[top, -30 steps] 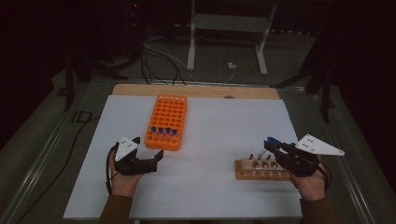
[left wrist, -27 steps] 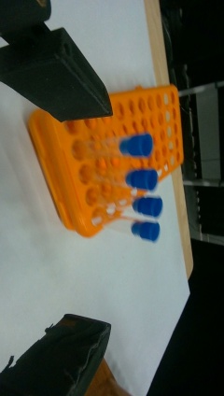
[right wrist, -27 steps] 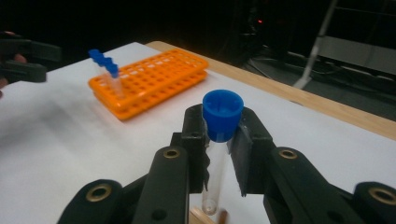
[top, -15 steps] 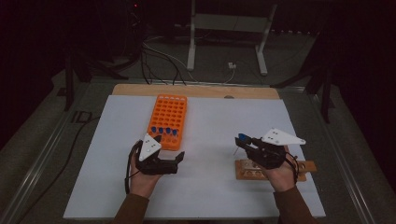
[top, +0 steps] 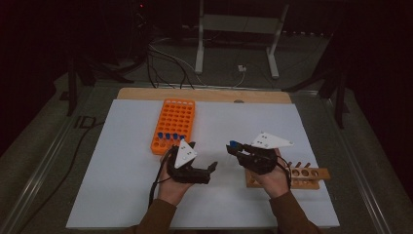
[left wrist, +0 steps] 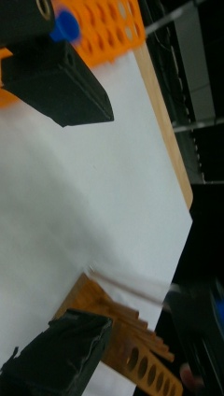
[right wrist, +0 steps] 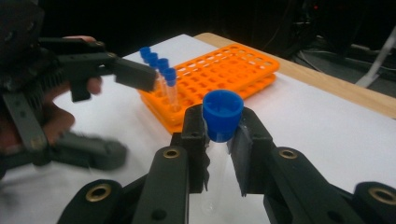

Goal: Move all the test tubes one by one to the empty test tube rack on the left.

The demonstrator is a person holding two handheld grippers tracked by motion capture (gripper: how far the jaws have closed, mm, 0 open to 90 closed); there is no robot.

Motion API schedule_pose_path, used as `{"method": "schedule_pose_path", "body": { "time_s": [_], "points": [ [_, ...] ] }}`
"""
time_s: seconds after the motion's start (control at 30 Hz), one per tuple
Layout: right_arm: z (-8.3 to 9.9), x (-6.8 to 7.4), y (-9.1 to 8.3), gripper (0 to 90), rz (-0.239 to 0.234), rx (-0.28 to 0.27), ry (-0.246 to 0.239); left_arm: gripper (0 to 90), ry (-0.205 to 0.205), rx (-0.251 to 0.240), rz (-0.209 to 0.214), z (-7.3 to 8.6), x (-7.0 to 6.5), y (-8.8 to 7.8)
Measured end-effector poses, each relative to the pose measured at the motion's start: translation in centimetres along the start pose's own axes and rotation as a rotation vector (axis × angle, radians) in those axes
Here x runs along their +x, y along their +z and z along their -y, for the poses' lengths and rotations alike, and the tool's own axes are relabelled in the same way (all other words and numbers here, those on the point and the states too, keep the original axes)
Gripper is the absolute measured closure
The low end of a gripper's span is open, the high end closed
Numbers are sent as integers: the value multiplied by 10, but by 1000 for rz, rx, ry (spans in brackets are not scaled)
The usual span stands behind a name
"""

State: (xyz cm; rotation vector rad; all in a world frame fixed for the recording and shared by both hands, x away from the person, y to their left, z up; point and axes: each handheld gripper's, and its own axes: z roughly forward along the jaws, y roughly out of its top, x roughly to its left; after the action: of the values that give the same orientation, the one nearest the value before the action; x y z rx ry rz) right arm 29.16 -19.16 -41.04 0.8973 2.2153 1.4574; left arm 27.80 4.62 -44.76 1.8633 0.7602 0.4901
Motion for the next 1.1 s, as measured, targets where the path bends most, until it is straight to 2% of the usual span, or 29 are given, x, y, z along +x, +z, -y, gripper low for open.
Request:
{"method": "schedule_pose_path", "body": {
  "time_s": [0.07,0.2,0.27,0.4,0.63,0.8,1.1],
  "points": [
    [0,3,4,768,-9,0,3,90,9,0,2,-2,-7,5],
    [0,8,8,767,-25,-1,1,202,6,-10,11,-3,-13,11],
    [0,9,9,767,-31,-1,1,303,4,-13,8,-3,-16,13],
    [0,11,11,767,-38,-3,5,502,1,-31,38,-3,-18,14],
    [1,13,13,767,-45,-3,2,686,9,-36,61,-3,-17,14],
    [0,14,14,768,-49,-2,3,754,19,-35,75,-3,-18,14],
    [1,11,12,769,-64,-11,21,729,17,-37,74,-3,-18,16]
  ]
}}
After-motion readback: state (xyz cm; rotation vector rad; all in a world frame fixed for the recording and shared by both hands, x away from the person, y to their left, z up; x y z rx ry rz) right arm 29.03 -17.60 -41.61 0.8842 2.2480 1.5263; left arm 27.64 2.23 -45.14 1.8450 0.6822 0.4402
